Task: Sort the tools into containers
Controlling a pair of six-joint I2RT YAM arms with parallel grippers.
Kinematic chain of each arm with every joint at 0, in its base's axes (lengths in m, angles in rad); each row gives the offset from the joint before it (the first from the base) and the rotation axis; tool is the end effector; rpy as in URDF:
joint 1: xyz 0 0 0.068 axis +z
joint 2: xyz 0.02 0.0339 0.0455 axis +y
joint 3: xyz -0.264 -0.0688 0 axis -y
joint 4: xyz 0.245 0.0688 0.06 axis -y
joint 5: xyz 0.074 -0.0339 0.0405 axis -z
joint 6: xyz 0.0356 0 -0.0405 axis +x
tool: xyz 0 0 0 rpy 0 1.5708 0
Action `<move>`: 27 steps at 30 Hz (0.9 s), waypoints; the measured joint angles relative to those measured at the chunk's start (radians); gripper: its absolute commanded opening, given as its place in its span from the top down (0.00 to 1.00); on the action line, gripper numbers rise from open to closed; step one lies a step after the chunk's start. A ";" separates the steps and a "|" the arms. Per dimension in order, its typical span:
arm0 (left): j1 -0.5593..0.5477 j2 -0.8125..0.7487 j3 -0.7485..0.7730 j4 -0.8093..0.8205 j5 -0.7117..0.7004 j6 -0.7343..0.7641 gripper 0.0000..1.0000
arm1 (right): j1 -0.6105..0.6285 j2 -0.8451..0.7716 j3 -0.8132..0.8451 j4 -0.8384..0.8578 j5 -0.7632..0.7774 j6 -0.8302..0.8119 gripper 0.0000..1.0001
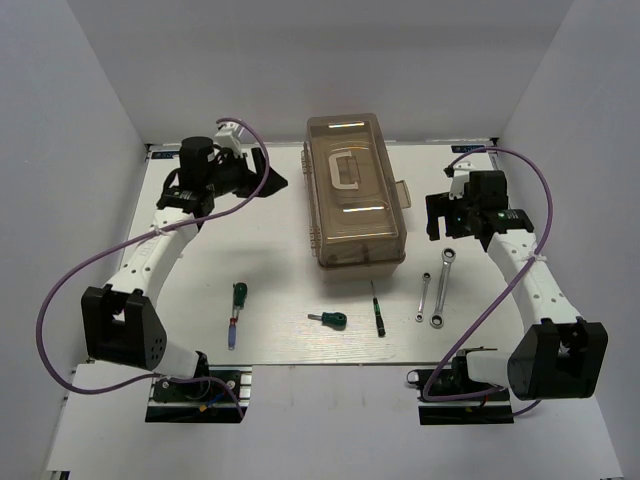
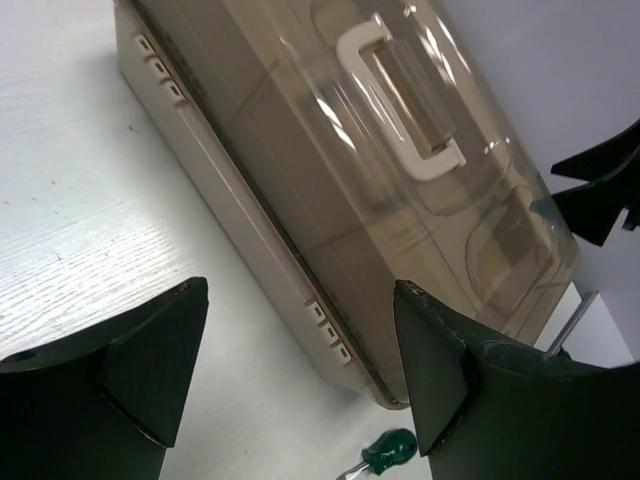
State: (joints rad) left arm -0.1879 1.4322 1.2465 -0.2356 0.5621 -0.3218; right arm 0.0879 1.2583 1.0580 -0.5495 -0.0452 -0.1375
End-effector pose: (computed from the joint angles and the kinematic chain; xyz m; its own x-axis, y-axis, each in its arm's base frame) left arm 0.3211 -0.0804 0.3461 -0.5822 -0.1617 -0.7968 0.4762 0.7265 -0.4954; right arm 0.2699 0.0254 0.3001 -0.6559 -0.1953 -0.7291 -0.2125 0.9747 -0.0698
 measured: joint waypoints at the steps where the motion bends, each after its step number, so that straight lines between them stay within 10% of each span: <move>1: -0.007 0.008 0.000 -0.004 0.000 0.003 0.16 | 0.000 0.000 0.002 0.001 -0.003 0.000 0.10; 13: -0.065 0.019 0.005 -0.033 -0.020 0.022 0.17 | 0.000 0.000 0.021 0.054 -0.073 -0.048 0.12; 16: -0.072 0.019 0.004 -0.035 -0.032 0.023 0.19 | 0.000 0.000 0.021 0.076 -0.124 -0.082 0.33; 18: -0.077 0.019 0.005 -0.035 -0.040 0.026 0.27 | 0.000 -0.003 0.021 0.096 -0.154 -0.104 0.84; 20: -0.081 0.019 0.005 -0.037 -0.046 0.024 0.55 | 0.000 -0.006 0.021 0.112 -0.169 -0.110 0.99; 22: -0.083 0.019 0.005 -0.040 -0.051 0.023 0.78 | 0.000 -0.006 0.026 0.117 -0.171 -0.104 0.83; 24: -0.083 0.019 0.005 -0.042 -0.053 0.026 0.81 | 0.000 0.000 0.047 0.110 -0.171 -0.100 0.58; 27: -0.089 0.022 0.005 -0.042 -0.053 0.032 0.50 | 0.000 0.010 0.101 0.109 -0.191 -0.105 0.49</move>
State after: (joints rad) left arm -0.2768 1.4544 1.2518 -0.2775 0.5087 -0.2901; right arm 0.0883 1.2678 1.1595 -0.4404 -0.2359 -0.2424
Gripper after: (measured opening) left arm 0.306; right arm 0.474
